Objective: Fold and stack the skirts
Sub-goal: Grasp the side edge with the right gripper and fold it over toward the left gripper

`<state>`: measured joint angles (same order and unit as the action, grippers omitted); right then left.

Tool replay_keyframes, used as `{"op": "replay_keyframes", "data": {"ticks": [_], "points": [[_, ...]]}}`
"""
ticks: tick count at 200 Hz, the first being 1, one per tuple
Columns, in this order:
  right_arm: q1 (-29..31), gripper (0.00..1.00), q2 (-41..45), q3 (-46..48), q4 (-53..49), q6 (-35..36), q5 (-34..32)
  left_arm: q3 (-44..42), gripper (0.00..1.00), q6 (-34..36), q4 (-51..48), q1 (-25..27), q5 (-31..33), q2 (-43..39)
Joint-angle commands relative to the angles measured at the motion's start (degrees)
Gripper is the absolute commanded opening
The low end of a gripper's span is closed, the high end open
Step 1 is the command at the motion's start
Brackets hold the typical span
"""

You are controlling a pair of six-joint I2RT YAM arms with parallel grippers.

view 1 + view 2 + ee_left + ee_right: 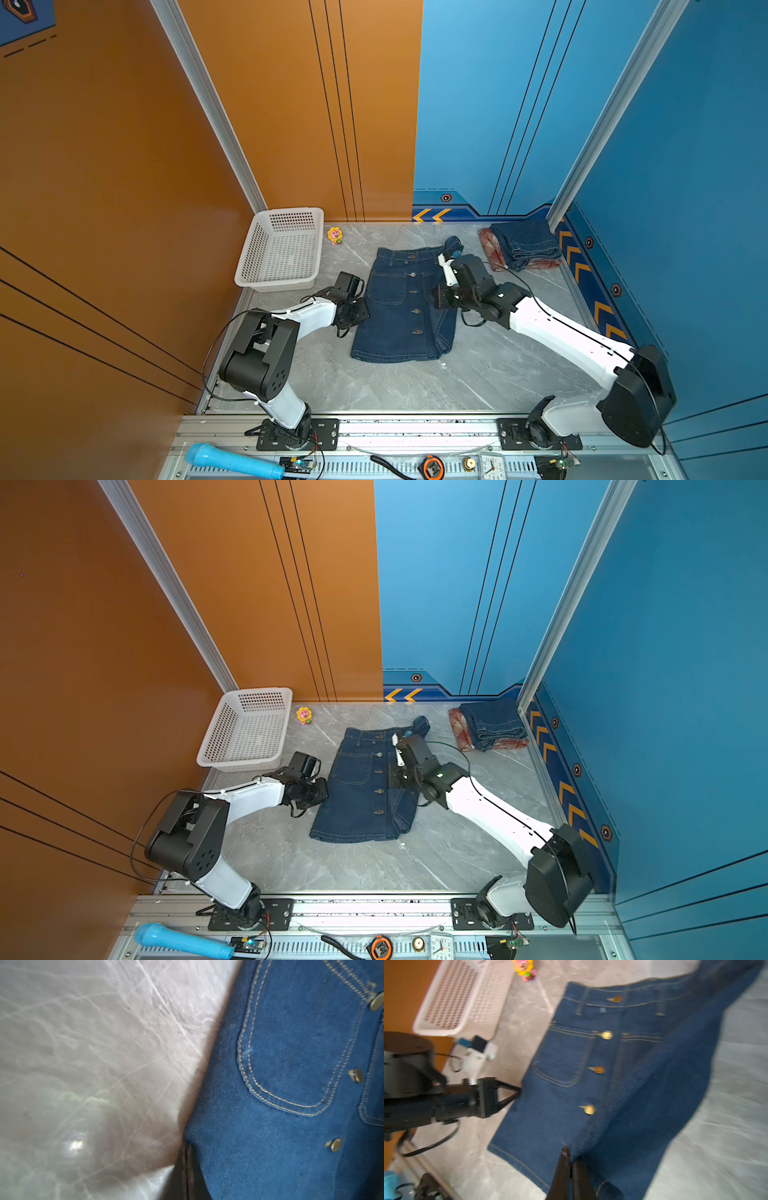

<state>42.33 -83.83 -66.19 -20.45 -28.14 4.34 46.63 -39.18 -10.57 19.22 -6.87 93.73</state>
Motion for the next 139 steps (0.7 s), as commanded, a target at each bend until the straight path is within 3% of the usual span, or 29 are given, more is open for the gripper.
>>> {"op": "replay_keyframes", "data": {"ticks": [1, 34, 38, 48, 55, 68, 76, 92, 139], "points": [[8.6, 0.0, -8.7, -7.3, 3.1, -1.1, 1.2, -4.5, 0.0, -0.9, -1.9, -0.5, -1.0, 2.4], [14.0, 0.0, -15.8, -13.7, 2.9, -0.9, 5.5, -6.8, 0.0, -1.1, -0.8, -1.2, -1.3, 0.4], [13.9, 0.06, -15.5, -13.5, 2.9, -0.8, 5.3, -7.0, 0.0, -1.1, -0.8, -1.2, -1.1, 0.3], [13.4, 0.37, -14.0, -12.6, 3.0, -0.8, 4.4, -7.2, 0.0, -1.2, -0.7, -1.2, -1.4, 0.1], [12.7, 0.53, -12.5, -11.5, 3.0, -1.1, 3.5, -7.3, 0.0, -1.2, 1.4, -1.1, -1.6, 0.2], [10.8, 0.72, -9.8, -9.1, 2.8, -1.5, 0.7, -7.0, 0.0, -1.0, 1.5, -1.0, -2.1, 0.7], [9.1, 0.79, -8.2, -7.7, 2.4, -2.2, -1.2, -6.8, 0.0, -1.0, 1.6, -0.6, -2.2, 1.0], [4.5, 0.83, -5.2, -4.7, 1.9, -4.0, -3.0, -6.2, 0.0, -1.0, 1.6, 0.6, -2.2, 1.8], [-12.1, 0.84, -2.6, -0.3, 1.1, -4.4, -5.3, -1.6, 0.0, -1.5, 1.2, 7.9, -2.2, 5.8]]}}
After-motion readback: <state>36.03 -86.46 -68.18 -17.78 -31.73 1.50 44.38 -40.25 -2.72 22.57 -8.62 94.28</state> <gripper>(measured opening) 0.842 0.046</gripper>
